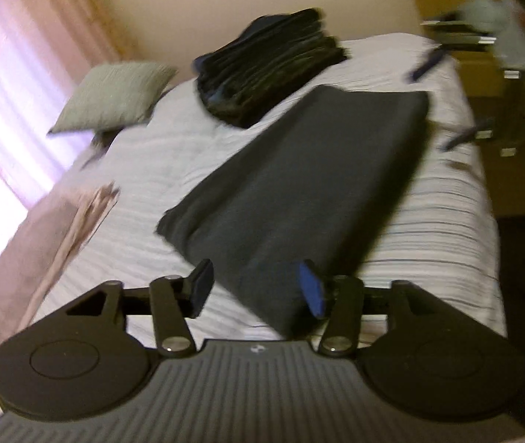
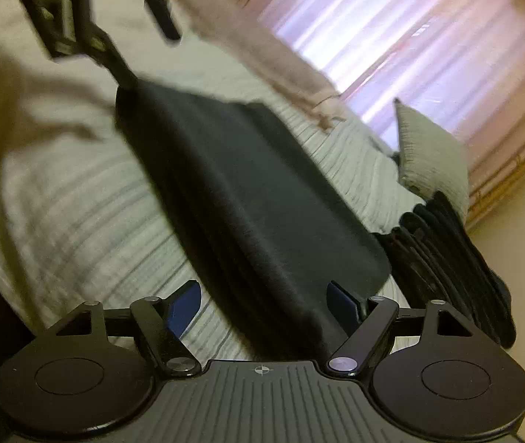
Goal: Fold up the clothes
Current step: 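Grasp the grey bundle ends with both grippers and lift it off the bed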
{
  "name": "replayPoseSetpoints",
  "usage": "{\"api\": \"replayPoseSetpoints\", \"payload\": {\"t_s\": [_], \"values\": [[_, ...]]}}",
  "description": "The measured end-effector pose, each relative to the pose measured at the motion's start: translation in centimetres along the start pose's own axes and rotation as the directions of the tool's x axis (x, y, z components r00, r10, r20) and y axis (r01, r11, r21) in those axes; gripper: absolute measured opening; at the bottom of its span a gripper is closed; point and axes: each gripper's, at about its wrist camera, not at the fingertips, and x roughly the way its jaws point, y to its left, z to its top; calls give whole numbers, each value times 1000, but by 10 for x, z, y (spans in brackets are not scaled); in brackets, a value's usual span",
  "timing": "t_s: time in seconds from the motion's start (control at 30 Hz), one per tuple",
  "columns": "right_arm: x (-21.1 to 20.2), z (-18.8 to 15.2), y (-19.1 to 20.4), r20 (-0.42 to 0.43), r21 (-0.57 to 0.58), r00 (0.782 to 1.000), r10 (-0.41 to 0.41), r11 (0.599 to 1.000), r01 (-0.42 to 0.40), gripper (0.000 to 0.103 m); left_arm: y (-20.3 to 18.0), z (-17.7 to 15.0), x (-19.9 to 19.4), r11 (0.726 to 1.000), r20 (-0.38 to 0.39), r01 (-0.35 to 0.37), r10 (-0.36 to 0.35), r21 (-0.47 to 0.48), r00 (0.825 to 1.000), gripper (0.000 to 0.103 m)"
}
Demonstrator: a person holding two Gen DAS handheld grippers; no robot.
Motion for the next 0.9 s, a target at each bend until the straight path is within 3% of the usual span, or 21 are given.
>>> {"api": "replayPoseSetpoints", "payload": {"t_s": [0.07,0.13,0.3,0.43,0.57,0.63,0.7,0.8,0.9], "values": [[13,2,4,-27,-62,1000,-8,998,7,77,-24,-1,-2,994,3,-10,10,105,1000,65],[22,5,0,-38,-83,999,-13,997,10,67,-46,-3,4,973,-8,-48,51,227,999,67],[22,10,-36,-7,29,1000,-1,1000,1,66,-85,-13,38,866,-34,-131,168,482,985,68],[19,12,-58,7,147,999,34,988,-35,66,-96,-14,60,813,-9,-183,225,553,974,68],[12,9,-52,17,156,999,33,987,-36,67,-103,-13,76,756,26,-231,272,612,962,67],[7,7,-45,27,132,1000,16,991,-20,68,-104,-13,81,736,31,-233,277,635,960,54],[1,3,-31,45,71,999,-24,997,20,89,-99,-10,82,751,12,-215,265,625,964,38],[-4,-3,-12,70,-22,994,-78,997,80,89,-75,3,75,836,-7,-189,225,516,974,33],[3,-3,4,75,-115,990,-120,985,128,89,-39,21,67,935,-26,-127,143,331,989,32]]}}
